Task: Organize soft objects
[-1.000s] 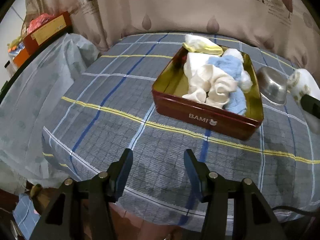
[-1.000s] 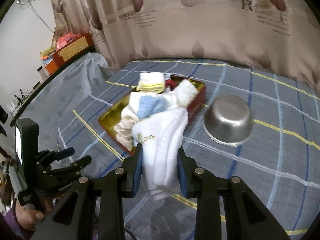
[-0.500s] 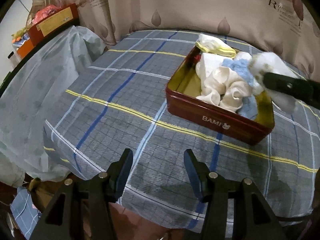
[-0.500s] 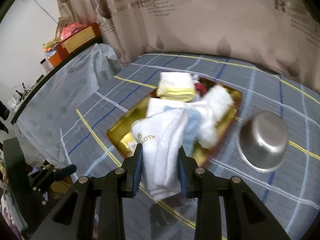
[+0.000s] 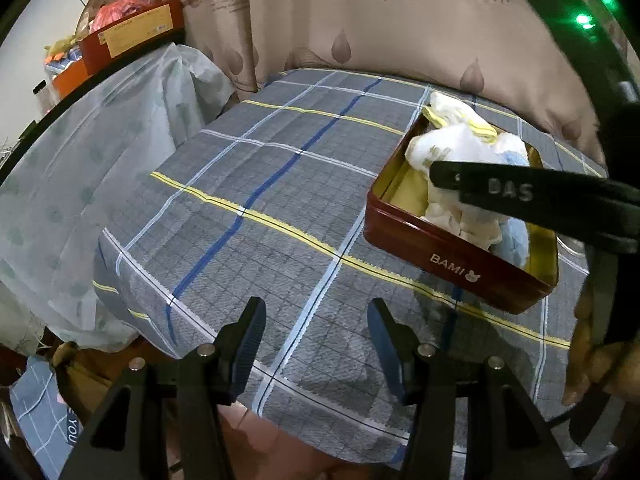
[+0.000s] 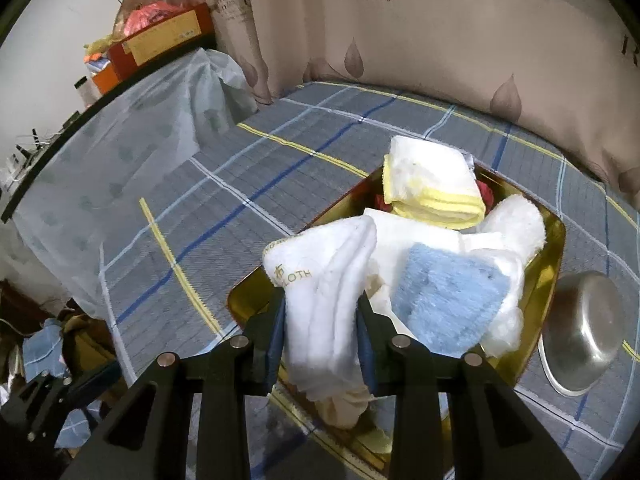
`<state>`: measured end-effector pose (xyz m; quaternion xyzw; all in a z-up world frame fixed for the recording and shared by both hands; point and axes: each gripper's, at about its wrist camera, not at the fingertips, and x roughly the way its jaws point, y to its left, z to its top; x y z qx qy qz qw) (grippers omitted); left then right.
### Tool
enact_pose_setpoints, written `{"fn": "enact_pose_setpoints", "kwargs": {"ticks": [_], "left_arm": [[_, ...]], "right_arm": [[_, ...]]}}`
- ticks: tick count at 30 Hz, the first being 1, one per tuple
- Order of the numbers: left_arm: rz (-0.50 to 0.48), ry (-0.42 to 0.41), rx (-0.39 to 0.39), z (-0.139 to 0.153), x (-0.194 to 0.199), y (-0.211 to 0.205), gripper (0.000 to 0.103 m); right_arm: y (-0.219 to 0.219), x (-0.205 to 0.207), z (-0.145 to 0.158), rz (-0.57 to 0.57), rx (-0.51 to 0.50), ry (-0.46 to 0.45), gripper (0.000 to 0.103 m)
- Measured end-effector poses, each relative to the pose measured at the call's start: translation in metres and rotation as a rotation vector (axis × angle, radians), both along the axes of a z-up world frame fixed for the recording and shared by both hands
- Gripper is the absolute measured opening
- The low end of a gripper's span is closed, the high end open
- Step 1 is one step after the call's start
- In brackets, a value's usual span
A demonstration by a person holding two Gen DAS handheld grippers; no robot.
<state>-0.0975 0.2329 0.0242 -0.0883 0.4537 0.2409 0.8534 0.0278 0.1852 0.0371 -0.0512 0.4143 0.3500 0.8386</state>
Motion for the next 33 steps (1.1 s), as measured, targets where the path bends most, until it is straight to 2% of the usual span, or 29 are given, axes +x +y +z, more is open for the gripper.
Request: {"fn": "enact_pose_setpoints", "kwargs": {"ticks": [7, 13, 16, 20, 22, 29, 33], "left_arm": [[-0.006, 0.011, -0.002, -0.003, 0.001, 0.0, 0.054], [-0.004, 0.021, -0.011, -0.007, 0.002, 0.002, 0.054], [-0.003, 0.021, -0.006, -0.007, 0.003, 0.002, 0.054], [0.002, 0.02, -0.002, -0.008, 0.003, 0.003, 0.054], [0.003, 0.015, -0.004, -0.008, 0.003, 0.004, 0.054], [-0.022, -0.036, -0.028, -0.004, 0.003, 0.001, 0.054], [-0.087, -0.143, -0.015, 0.005, -0.002, -0.01, 0.054]], "right_arm": [[0.016, 0.005, -0.02, -0.009, -0.076, 0.018, 0.03], [0.027, -0.001, -0.025, 0.011, -0.13, -0.049, 0.034], [0.027, 0.001, -0.025, 0.014, -0.115, -0.055, 0.037], [0.017, 0.003, -0.018, 0.0, -0.051, -0.025, 0.061], [0.004, 0.001, -0.011, -0.021, -0.008, -0.041, 0.067], [-0.061, -0.029, 0.007, -0.106, 0.127, -0.116, 0.075], [-0.094, -0.052, 0.007, -0.175, 0.124, -0.184, 0.075]]}}
